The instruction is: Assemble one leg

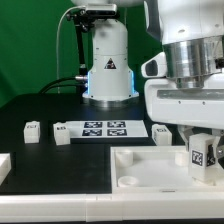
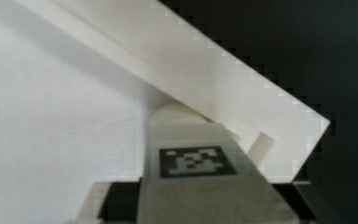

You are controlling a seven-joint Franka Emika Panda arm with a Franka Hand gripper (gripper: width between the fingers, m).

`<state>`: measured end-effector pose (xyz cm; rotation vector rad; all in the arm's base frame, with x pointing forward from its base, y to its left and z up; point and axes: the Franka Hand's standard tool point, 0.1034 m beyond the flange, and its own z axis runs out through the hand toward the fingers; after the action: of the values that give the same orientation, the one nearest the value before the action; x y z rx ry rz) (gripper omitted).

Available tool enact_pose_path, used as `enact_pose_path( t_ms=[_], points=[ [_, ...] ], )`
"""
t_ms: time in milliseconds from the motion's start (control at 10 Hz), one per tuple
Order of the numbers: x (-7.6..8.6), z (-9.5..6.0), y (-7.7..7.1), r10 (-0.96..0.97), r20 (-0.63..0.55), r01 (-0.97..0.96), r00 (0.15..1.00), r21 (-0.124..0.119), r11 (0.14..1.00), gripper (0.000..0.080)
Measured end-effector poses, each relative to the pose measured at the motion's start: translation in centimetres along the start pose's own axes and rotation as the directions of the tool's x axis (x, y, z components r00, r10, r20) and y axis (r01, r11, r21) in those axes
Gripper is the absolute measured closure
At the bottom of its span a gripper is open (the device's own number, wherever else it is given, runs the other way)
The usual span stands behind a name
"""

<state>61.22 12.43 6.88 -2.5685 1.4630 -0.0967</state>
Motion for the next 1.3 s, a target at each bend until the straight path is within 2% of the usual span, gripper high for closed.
enact_pose_path(
  t_ms=[200,400,500,600,700,800,900,1100,1200,1300],
  points=[
    [-0.42,0.06,-0.14,0.261,0.019,-0.261,0.965,0.007,0.965,0.0502],
    [-0.51,0.07,-0.16,0.436,0.034,-0.436,0.899,0.006,0.900,0.0502],
    [-0.50,0.07,-0.16,0.430,0.035,-0.431,0.902,0.006,0.903,0.0502],
    [-0.51,0.07,-0.16,0.384,0.035,-0.384,0.923,0.008,0.923,0.0381],
    [-0.52,0.08,-0.16,0.373,0.035,-0.374,0.927,0.008,0.927,0.0381],
    [-0.44,0.08,-0.11,0.278,0.032,-0.278,0.960,0.011,0.960,0.0219],
    [-0.30,0.11,-0.04,0.128,0.029,-0.129,0.991,0.015,0.992,0.0164],
    [-0.36,0.05,-0.17,-0.188,0.015,0.188,0.982,0.014,0.982,0.0154],
    [-0.52,0.08,-0.19,-0.250,0.015,0.250,0.968,0.013,0.968,0.0151],
    [-0.76,0.09,-0.26,-0.387,0.010,0.387,0.922,0.002,0.922,0.0151]
  ],
)
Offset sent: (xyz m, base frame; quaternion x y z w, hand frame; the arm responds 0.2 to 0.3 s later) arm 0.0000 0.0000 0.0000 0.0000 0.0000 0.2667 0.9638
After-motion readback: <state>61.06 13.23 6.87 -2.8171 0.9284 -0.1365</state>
